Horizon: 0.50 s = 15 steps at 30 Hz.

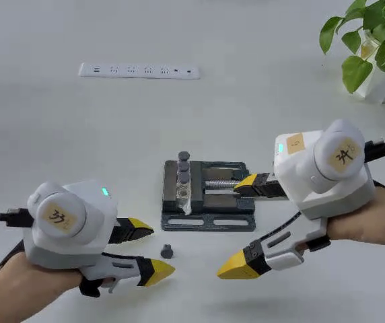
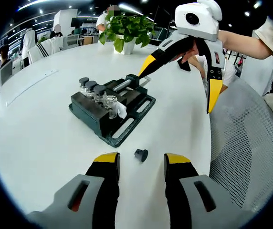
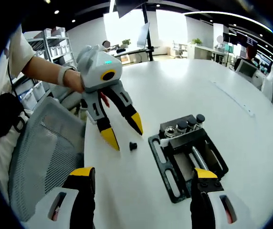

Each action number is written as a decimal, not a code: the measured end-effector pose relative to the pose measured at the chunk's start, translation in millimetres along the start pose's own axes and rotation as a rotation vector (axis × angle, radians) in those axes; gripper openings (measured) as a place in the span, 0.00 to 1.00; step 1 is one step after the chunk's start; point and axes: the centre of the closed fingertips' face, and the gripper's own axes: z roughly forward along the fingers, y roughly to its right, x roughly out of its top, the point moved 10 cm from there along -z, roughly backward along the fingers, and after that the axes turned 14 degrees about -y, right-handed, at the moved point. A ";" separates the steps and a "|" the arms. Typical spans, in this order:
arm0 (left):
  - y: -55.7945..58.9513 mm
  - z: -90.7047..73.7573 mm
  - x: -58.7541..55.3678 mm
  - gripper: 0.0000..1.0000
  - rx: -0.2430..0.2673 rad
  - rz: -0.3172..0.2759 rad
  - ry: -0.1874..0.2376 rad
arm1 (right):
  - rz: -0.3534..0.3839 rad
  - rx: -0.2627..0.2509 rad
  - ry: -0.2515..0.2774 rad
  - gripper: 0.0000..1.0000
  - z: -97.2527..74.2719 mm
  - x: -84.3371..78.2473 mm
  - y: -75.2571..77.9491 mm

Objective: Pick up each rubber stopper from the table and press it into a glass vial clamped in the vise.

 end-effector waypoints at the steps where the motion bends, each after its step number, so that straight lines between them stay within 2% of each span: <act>1: 0.2 0.8 1.2 0.30 -0.005 0.010 -0.004 | 0.003 0.001 0.002 0.81 0.1 -1.7 -1.1; 6: -1.0 5.2 2.7 0.26 -0.007 0.030 -0.012 | 0.017 0.003 -0.006 0.79 0.4 -8.8 -4.4; 15: -2.8 10.3 3.4 0.14 -0.020 0.027 -0.015 | 0.037 -0.001 0.000 0.78 -4.6 -11.5 -8.4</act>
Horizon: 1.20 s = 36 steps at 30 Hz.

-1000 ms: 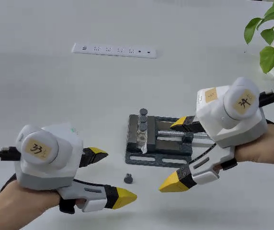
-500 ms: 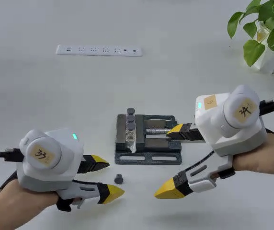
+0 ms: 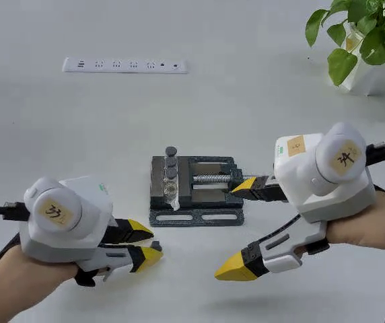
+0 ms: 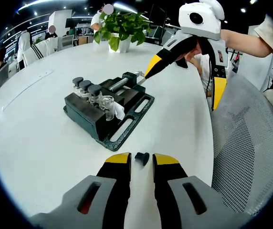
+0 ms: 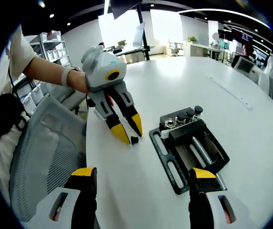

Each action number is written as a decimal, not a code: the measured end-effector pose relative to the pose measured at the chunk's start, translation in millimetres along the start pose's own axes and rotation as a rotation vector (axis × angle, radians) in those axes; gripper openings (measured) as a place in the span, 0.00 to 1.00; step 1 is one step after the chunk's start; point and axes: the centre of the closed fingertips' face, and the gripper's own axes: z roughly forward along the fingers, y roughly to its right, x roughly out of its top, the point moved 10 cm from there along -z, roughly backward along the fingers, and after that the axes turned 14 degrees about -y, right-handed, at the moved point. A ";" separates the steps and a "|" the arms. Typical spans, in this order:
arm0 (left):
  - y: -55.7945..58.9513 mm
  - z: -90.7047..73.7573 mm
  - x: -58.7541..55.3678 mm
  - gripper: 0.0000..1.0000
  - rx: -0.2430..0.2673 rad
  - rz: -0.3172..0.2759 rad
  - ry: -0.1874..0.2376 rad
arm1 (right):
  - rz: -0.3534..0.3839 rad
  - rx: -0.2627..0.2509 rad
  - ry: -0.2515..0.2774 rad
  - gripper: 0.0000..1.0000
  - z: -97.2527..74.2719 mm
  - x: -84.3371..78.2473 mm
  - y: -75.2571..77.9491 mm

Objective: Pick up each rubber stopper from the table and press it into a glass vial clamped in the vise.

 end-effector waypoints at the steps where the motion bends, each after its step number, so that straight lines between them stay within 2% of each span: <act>1: 0.0 0.3 0.1 0.14 0.000 0.002 -0.003 | 0.003 0.000 0.005 0.78 0.0 0.3 -0.8; 16: -0.2 1.7 -0.5 0.10 0.005 0.025 -0.026 | 0.015 0.014 0.017 0.76 1.5 -1.6 -4.7; 27: -1.7 2.1 1.5 0.08 -0.003 0.024 -0.027 | 0.011 0.016 0.019 0.74 0.8 0.8 -4.3; 30: -3.6 0.9 1.1 0.08 -0.005 0.008 -0.020 | 0.009 0.017 0.018 0.74 1.3 1.6 -5.8; 32: -3.3 -0.9 2.0 0.08 -0.011 -0.023 0.004 | 0.008 0.018 0.021 0.74 1.8 2.2 -6.8; 35: -5.0 -4.0 1.0 0.07 -0.033 -0.095 0.028 | 0.000 0.012 0.026 0.73 2.1 3.7 -8.6; 36: -4.7 -5.8 2.0 0.07 -0.043 -0.124 0.050 | -0.004 0.009 0.031 0.73 1.8 4.0 -8.5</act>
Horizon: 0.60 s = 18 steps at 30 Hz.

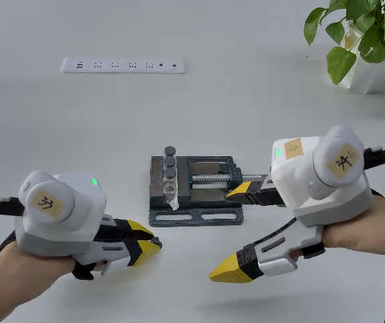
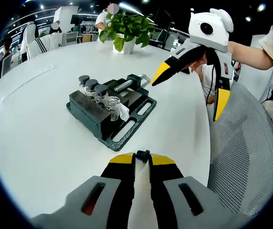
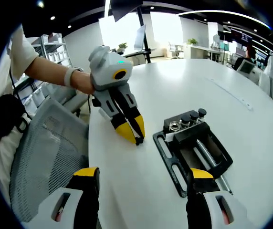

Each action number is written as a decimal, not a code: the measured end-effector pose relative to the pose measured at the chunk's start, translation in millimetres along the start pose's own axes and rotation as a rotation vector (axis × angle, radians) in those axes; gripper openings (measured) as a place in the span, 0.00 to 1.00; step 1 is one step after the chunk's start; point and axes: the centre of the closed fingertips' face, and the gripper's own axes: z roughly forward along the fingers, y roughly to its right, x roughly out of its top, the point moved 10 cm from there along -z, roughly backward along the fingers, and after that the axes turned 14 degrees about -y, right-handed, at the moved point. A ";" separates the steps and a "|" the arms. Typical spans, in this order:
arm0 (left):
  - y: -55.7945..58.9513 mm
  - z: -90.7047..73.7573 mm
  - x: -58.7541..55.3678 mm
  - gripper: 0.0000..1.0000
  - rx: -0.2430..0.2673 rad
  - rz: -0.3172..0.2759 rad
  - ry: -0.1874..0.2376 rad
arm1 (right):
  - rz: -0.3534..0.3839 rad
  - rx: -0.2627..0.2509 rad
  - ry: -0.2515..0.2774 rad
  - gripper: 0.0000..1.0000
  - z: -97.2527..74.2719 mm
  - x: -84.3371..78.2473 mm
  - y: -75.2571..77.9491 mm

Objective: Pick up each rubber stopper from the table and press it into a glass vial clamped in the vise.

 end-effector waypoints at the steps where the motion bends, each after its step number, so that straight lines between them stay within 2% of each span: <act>1: -0.3 -1.5 0.0 0.07 -0.022 -0.042 0.022 | -0.005 -0.004 0.004 0.72 -0.3 0.4 0.2; 2: -1.2 -3.5 0.3 0.07 -0.048 -0.084 0.034 | -0.014 -0.012 0.007 0.72 -0.9 1.1 0.2; 4: 5.3 -4.5 3.4 0.07 -0.056 -0.112 0.042 | -0.030 -0.033 0.022 0.71 -2.5 3.1 0.3; 7: 5.3 -10.4 5.5 0.07 -0.130 -0.232 0.096 | -0.081 -0.077 0.031 0.70 -7.4 9.7 -2.3; 9: 4.6 -12.8 8.5 0.07 -0.153 -0.278 0.127 | -0.115 -0.102 0.032 0.69 -9.7 13.4 -4.0; 10: 4.0 -14.2 10.9 0.07 -0.179 -0.342 0.156 | -0.139 -0.122 0.034 0.68 -11.4 16.8 -5.7; 12: 2.8 -16.3 13.6 0.07 -0.187 -0.392 0.187 | -0.160 -0.143 0.038 0.66 -13.2 21.1 -8.3; 14: 4.0 -17.9 17.9 0.07 -0.236 -0.492 0.235 | -0.195 -0.189 0.041 0.61 -15.1 26.4 -9.2; 15: 3.4 -18.3 19.4 0.07 -0.246 -0.512 0.256 | -0.223 -0.215 0.038 0.60 -15.8 29.5 -10.0; 18: 3.1 -18.4 22.5 0.07 -0.287 -0.613 0.289 | -0.269 -0.254 0.043 0.55 -14.8 36.5 -12.8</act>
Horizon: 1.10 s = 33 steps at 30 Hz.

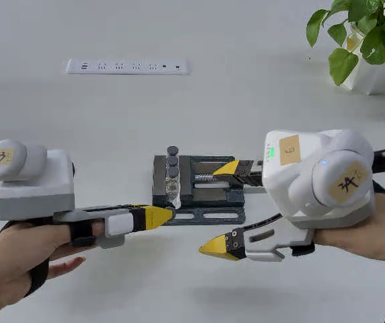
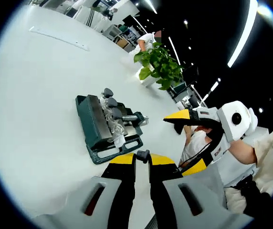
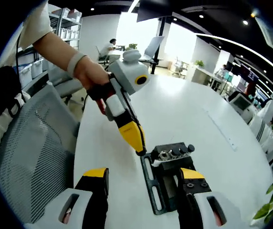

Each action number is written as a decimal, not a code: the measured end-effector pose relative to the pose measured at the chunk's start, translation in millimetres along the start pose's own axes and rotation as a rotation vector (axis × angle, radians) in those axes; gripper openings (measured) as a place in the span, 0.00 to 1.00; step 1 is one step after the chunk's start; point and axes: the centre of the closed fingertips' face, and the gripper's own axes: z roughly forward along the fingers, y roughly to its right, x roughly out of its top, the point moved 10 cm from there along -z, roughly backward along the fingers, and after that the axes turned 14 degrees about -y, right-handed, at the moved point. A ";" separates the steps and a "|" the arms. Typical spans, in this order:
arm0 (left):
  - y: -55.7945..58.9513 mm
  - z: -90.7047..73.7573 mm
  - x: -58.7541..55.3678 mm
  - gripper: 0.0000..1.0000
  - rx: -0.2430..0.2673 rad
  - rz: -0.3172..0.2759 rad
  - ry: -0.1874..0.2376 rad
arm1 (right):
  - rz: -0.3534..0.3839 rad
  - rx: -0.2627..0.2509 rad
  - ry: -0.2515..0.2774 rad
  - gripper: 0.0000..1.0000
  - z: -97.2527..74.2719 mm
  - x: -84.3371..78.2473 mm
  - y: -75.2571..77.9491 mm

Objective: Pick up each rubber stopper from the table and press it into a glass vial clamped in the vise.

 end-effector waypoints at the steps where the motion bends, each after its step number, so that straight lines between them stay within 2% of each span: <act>1: 1.2 0.4 -0.2 0.07 -0.011 -0.009 -0.002 | 0.000 -0.004 -0.004 0.53 0.6 1.3 -0.4; 2: 2.8 1.4 0.5 0.07 -0.027 -0.022 0.012 | -0.019 -0.014 -0.012 0.51 1.2 3.2 -0.5; 4: 3.9 2.5 1.3 0.06 -0.051 -0.096 0.029 | -0.041 -0.027 -0.016 0.48 2.3 5.5 -0.9; 6: 2.1 2.7 0.9 0.06 -0.041 -0.103 0.031 | -0.052 -0.037 -0.024 0.45 3.2 6.1 -0.4; 7: 5.3 4.1 0.2 0.06 -0.066 -0.121 0.036 | -0.058 -0.047 -0.029 0.44 3.8 6.2 0.5; 12: 11.0 6.7 -3.0 0.06 -0.071 -0.157 0.027 | -0.093 -0.068 -0.053 0.37 3.9 5.9 -0.4; 15: 13.3 8.6 -4.2 0.06 -0.076 -0.175 0.020 | -0.107 -0.059 -0.060 0.33 5.0 7.0 -3.1; 20: 13.4 11.2 -4.4 0.06 -0.089 -0.176 0.003 | -0.121 -0.055 -0.071 0.23 7.9 9.2 -6.4; 33: 17.7 18.0 -7.9 0.06 -0.095 -0.182 -0.007 | -0.131 -0.075 -0.096 0.12 11.4 8.4 -4.3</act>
